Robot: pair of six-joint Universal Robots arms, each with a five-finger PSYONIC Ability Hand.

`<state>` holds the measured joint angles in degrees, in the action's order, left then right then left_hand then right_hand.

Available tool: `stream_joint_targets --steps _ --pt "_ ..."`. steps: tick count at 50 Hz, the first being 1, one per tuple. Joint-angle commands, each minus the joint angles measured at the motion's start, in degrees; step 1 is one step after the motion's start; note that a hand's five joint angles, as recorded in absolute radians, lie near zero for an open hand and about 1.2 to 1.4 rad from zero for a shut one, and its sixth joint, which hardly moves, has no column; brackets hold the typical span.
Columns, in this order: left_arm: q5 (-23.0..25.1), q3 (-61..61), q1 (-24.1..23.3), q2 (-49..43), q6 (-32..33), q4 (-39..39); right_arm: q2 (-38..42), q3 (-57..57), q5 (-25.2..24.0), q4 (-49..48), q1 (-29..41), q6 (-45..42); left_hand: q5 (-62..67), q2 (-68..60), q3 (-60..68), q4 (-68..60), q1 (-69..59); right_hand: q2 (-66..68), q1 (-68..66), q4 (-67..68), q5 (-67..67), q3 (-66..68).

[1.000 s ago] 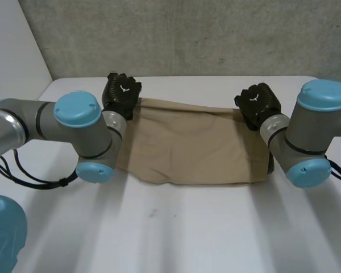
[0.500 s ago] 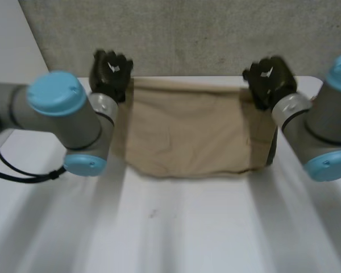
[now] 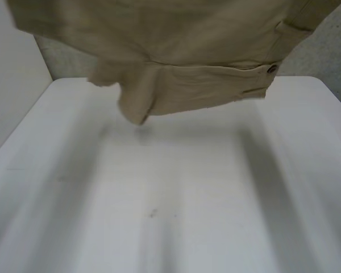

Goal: Fold the shorts.

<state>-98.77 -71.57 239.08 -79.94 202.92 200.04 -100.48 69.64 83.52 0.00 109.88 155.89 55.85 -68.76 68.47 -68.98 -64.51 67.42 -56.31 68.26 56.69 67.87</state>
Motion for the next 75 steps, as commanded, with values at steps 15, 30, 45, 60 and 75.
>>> stream_joint_targets --steps 15,30,45,60,75 --pt "0.60 -0.06 0.78 -9.69 0.46 -5.28 12.66 -2.41 -1.69 11.16 0.51 -4.54 14.15 -11.24 11.53 -11.02 -15.49 12.58 -23.69 11.74 13.31 12.13" --pt "0.77 9.34 3.94 -49.86 4.14 -1.41 44.22 -5.13 -0.81 -0.77 0.77 -4.80 14.15 -11.24 11.53 -11.02 -15.49 12.58 -23.69 11.74 13.31 12.13" --pt "6.48 29.73 6.23 -66.83 10.83 16.17 62.95 -18.14 2.09 -26.98 1.21 -16.05 14.15 -11.24 11.53 -11.02 -15.49 12.58 -23.69 11.74 13.31 12.13" --pt "8.16 19.81 3.68 -62.81 11.18 18.90 52.42 -8.48 0.69 -26.37 0.95 -9.56 -55.85 58.76 -58.47 58.98 54.51 -57.42 46.31 -58.26 -56.69 -57.87" --pt "2.53 -15.69 -3.61 -30.56 5.04 3.35 30.97 12.35 -14.51 1.21 -4.41 -8.06 -54.63 57.54 -57.25 57.76 53.29 -57.42 46.31 -58.26 -56.69 -57.87"
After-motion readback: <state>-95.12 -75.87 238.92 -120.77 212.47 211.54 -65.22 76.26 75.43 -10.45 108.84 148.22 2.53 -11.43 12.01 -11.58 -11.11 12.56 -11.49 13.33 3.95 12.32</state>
